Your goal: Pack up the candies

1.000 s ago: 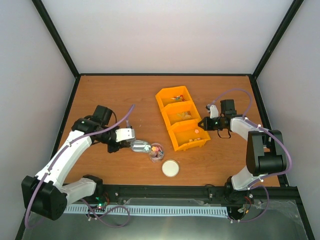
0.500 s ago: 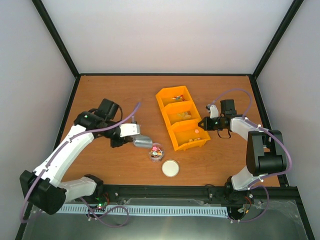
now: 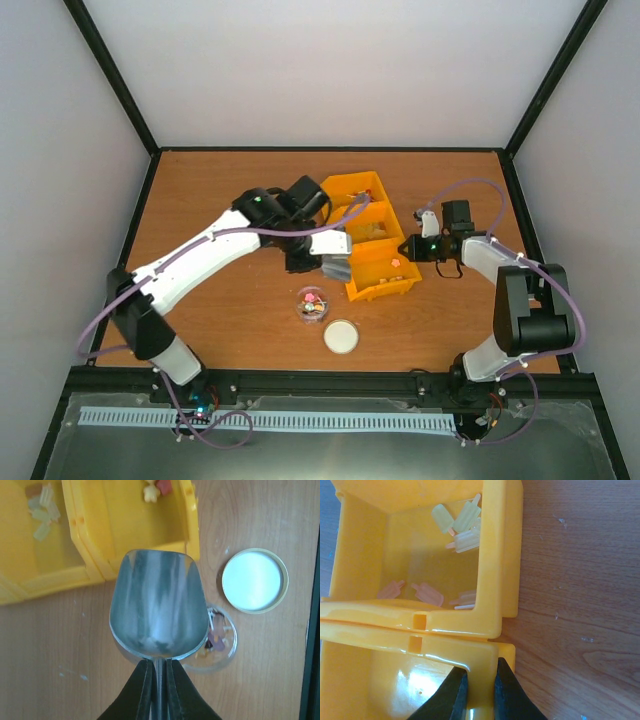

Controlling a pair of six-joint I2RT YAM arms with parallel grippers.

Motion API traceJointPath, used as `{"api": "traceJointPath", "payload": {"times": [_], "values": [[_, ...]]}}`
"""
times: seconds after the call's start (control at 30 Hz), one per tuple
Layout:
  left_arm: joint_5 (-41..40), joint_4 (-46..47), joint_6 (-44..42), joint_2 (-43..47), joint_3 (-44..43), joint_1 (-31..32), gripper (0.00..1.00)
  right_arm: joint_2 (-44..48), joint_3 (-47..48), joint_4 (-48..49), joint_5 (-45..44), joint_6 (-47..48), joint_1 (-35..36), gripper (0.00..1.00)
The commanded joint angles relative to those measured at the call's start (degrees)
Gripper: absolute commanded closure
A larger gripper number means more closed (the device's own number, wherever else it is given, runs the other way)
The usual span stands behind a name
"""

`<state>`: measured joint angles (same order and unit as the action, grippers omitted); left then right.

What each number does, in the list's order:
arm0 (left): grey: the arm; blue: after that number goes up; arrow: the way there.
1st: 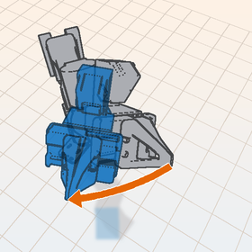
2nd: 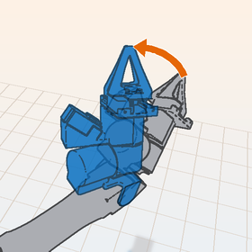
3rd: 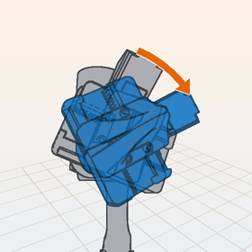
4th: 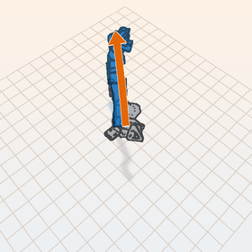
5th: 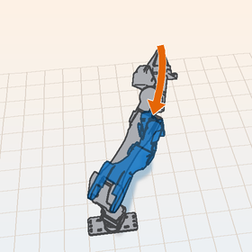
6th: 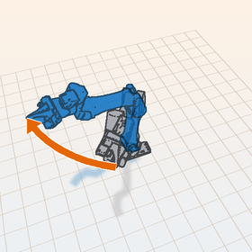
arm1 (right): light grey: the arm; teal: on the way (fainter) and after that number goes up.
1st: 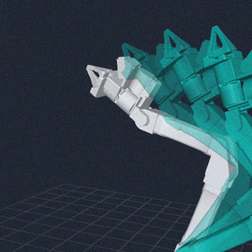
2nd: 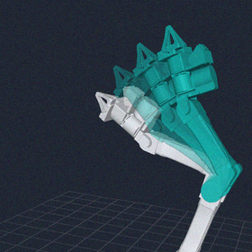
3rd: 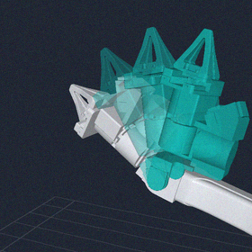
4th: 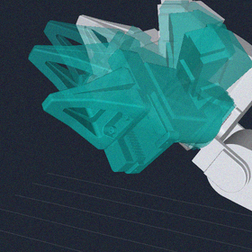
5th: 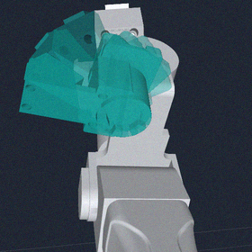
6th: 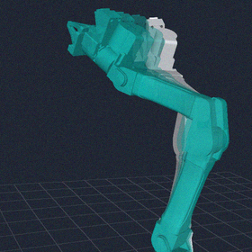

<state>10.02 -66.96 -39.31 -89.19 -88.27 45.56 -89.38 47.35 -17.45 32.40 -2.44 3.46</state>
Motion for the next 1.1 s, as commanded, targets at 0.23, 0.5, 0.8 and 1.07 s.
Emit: {"api": "traceJointPath", "payload": {"times": [0.23,0.5,0.8,1.07], "values": [[-9.31,-10.04,3.63,-18.70,-20.29,8.49,0.99,2.19,-0.37,4.18,1.91,-0.11,-0.17,0.97],[-9.61,-15.28,2.83,-30.03,-32.33,10.17,0.99,2.04,-0.33,4.35,2.07,-0.35,-0.21,0.97],[1.37,-12.01,3.13,-35.10,-30.51,10.16,0.99,2.00,-0.55,4.27,2.23,-0.73,-0.21,0.97],[5.25,5.85,8.37,-31.86,-13.71,10.07,0.99,1.43,-0.73,4.03,1.82,-1.33,-0.19,0.97]]}}
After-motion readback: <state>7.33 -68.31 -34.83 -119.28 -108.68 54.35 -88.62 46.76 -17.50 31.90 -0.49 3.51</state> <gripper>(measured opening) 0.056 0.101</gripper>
